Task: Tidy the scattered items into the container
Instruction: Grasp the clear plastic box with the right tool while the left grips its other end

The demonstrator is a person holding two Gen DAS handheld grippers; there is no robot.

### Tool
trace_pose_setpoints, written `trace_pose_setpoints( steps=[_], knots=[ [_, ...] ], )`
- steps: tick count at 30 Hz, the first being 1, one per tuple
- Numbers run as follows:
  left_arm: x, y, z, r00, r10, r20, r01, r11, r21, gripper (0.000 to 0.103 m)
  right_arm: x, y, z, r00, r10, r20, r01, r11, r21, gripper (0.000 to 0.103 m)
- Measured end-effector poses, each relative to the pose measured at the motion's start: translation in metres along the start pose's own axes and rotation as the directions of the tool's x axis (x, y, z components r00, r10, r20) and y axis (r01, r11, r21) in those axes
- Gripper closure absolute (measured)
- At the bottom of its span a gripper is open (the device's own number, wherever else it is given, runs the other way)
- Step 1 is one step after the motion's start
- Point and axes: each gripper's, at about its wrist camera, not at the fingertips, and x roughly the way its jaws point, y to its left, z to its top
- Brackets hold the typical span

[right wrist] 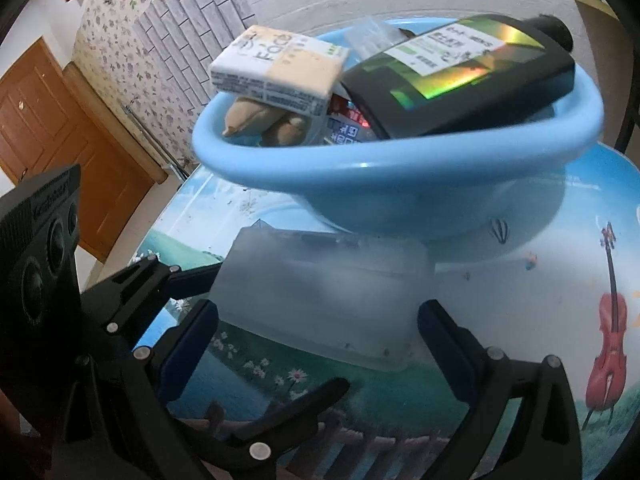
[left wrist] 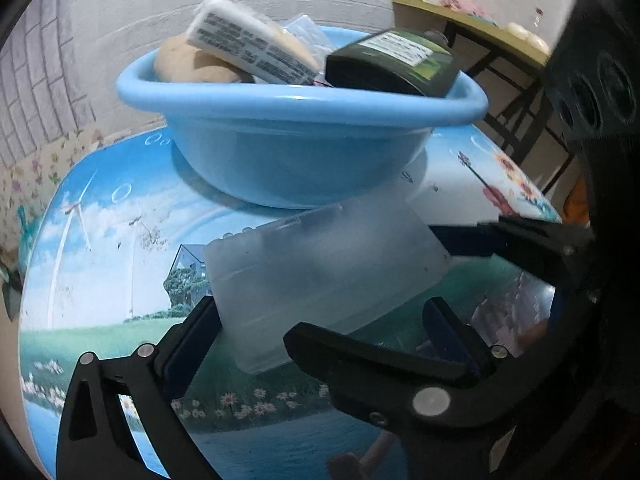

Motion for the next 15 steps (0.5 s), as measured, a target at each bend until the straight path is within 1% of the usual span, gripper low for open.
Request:
trace_pose_setpoints(
  steps=[7, 15],
  knots=[
    [-0.01, -0.006, -0.004, 0.999, 0.024, 0.023, -0.024, 1.0, 0.007, 0.003, -0.002, 0.007, -0.004, 1.0, 0.004, -0.018, -0.004, 1.0, 0.015, 0.001],
    [-0.033, -0.011, -0.006, 0.997, 0.032, 0.067, -0.033, 0.999, 0.015, 0.003, -0.021, 0.021, -0.008, 1.0, -0.009, 0.021, 0.009, 1.0, -0.013, 0.0]
  ],
)
